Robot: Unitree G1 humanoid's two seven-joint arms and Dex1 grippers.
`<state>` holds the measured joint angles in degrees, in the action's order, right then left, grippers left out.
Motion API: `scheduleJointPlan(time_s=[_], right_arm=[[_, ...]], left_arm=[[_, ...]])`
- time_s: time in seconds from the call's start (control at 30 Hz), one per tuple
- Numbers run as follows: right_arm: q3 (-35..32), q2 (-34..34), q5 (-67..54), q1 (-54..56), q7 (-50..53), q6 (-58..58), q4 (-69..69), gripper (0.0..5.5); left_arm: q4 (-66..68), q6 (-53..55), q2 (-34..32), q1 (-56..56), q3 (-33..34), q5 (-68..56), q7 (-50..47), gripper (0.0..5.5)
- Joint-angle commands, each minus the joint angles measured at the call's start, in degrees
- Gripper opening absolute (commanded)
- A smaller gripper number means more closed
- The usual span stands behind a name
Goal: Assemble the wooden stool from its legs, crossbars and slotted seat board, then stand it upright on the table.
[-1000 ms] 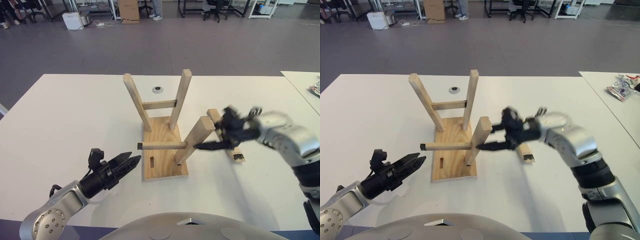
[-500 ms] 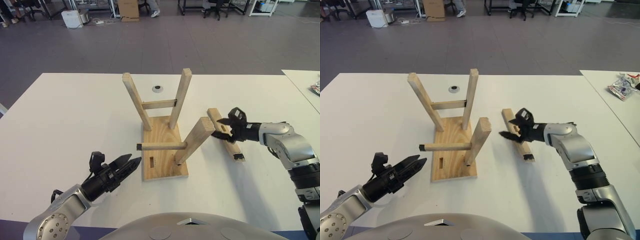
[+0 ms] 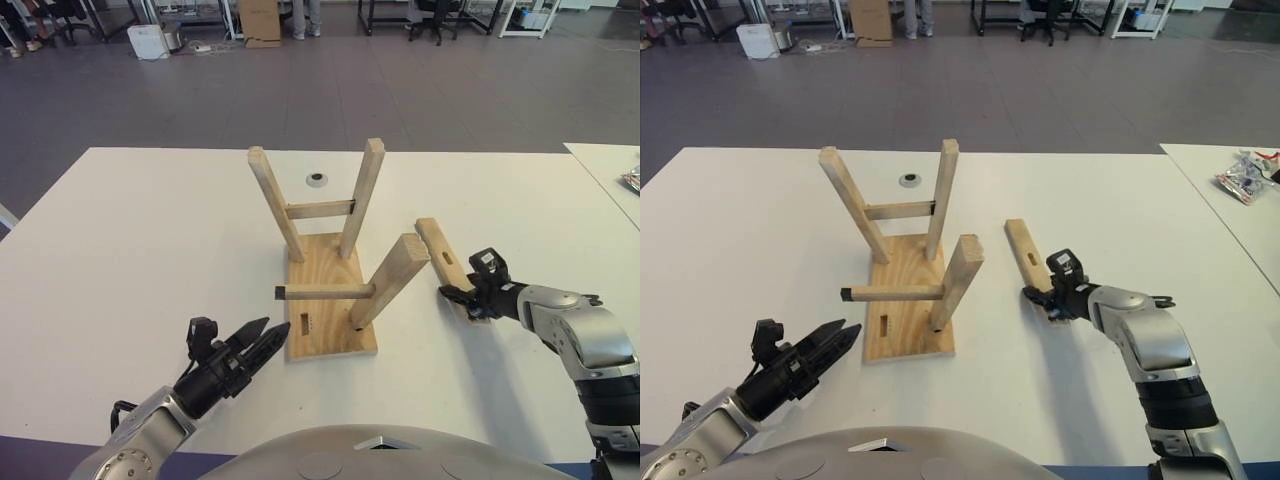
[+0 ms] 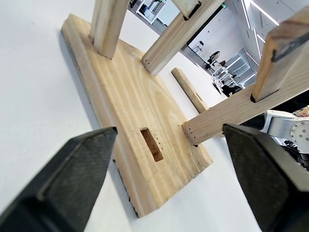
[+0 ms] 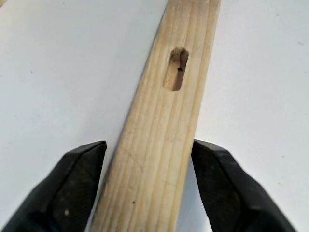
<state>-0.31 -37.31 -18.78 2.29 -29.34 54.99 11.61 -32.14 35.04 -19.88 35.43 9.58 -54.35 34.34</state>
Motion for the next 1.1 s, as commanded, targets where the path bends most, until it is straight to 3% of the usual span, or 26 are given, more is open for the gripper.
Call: scheduleJointPlan(time_s=[0.03,0.17,0.23,0.33,0.4,0.47,0.57,0.73,1.1], right_arm=[[-0.21,0.10,1.37,-0.37,0.54,-0.77,-3.45,2.35],[-0.08,1.29,2.79,0.90,1.21,-5.32,-7.38,2.07],[-2.89,1.92,2.45,6.88,1.27,-9.91,-12.45,2.07],[-10.86,4.02,-4.04,25.17,-1.42,-17.57,-19.69,2.07],[-14.39,5.91,-9.98,37.49,-3.58,-18.95,-21.37,2.07],[-15.23,8.48,-16.62,45.33,-7.49,-18.23,-18.90,2.07],[-14.00,11.83,-26.85,48.93,-12.24,-12.83,-11.77,2.07],[-10.32,15.40,-39.98,48.10,-15.78,-3.80,-3.19,2.07],[-4.33,12.30,-42.65,48.64,-23.34,1.64,-3.92,2.07]], left_arm=[[0.13,-0.98,-0.78,-0.60,0.88,1.58,-1.06,4.03],[2.34,-1.62,-2.50,-3.56,5.11,1.52,-1.42,4.03],[4.01,-1.65,-5.90,-7.52,11.09,-1.09,-0.90,4.03],[9.19,1.17,-17.59,-23.23,23.00,-11.63,-1.51,4.03],[14.01,1.54,-26.03,-38.19,23.79,-11.97,-1.56,4.03],[17.16,3.78,-30.14,-52.23,20.77,-15.05,-1.62,4.03],[19.10,7.29,-29.79,-65.70,15.56,-19.43,-1.40,4.03],[18.20,10.40,-24.54,-77.43,11.13,-26.99,-4.55,4.03],[16.37,12.75,-18.70,-81.96,8.27,-40.76,-11.47,4.03]])
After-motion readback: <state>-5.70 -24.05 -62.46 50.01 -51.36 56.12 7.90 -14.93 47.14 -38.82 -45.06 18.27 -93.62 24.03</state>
